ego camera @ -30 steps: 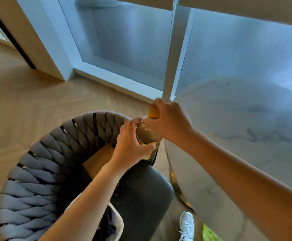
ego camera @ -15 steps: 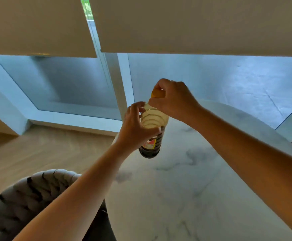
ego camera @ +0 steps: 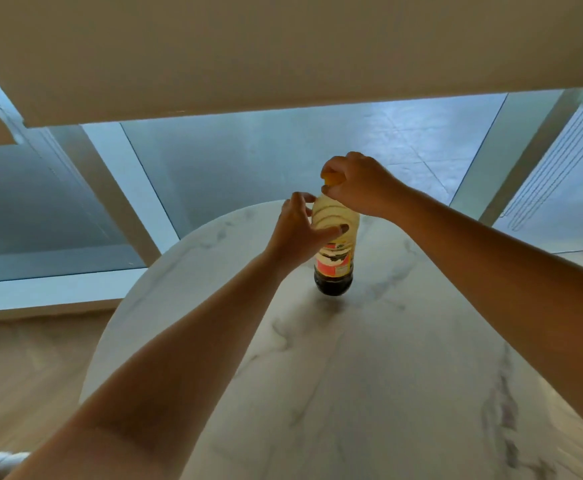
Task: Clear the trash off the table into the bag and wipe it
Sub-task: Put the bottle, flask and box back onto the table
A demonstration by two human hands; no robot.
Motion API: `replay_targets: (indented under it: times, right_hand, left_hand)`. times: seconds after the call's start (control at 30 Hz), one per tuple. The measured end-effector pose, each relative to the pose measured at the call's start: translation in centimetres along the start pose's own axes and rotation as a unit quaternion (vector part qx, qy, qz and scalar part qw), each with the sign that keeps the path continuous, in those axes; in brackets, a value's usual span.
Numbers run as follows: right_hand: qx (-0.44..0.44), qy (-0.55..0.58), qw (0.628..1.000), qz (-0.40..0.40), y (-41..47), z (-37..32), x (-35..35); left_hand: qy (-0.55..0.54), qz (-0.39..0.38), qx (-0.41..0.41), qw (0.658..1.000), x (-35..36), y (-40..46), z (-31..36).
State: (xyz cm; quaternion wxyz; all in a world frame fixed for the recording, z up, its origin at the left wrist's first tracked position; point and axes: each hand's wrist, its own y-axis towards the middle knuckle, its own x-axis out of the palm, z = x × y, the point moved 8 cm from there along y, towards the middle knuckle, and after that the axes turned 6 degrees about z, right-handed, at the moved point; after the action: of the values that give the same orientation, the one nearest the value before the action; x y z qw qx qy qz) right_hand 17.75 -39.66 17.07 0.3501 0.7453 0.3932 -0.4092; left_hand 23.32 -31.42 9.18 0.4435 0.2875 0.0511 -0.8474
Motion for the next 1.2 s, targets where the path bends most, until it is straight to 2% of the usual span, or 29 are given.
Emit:
replay_targets:
  times: [0.27,0.43,0.53,0.63,0.8,0.9,1.03,1.2]
  right_hand:
    - [0.047,-0.003,0.999,0.027,-0.8,5.3,-1.4]
    - [0.044,-0.065,0.997,0.019,-1.5,5.4,-1.6]
    - [0.002,-0.151,0.985,0.085,-2.5,3.0,-2.5]
    - [-0.069,-0.156,0.979,0.112,-4.0,-1.4,-1.6]
    - [-0.155,-0.050,0.985,0.057,-7.3,-10.2,4.2]
    - [-0.204,0.002,0.979,0.000,-9.3,-16.1,9.6]
    - [-0.263,0.056,0.959,-0.092,-13.3,-24.4,17.6]
    - [-0.307,0.118,0.918,-0.220,-20.9,-33.7,27.5]
  left_hand:
    - [0.045,-0.021,0.028,0.998,4.9,0.8,2.6]
    - [0.067,-0.018,0.036,0.997,5.0,0.4,2.9]
    - [0.081,-0.015,0.046,0.996,4.0,-0.4,2.4]
    - [0.084,0.003,0.042,0.996,1.1,-2.4,1.0]
    - [0.105,0.023,0.004,0.994,-6.7,-8.2,-4.9]
    - [0.115,0.054,-0.049,0.991,-13.1,-13.2,-9.6]
    - [0.118,0.116,-0.133,0.977,-22.2,-21.7,-15.5]
    - [0.112,0.228,-0.245,0.936,-31.6,-34.3,-22.9]
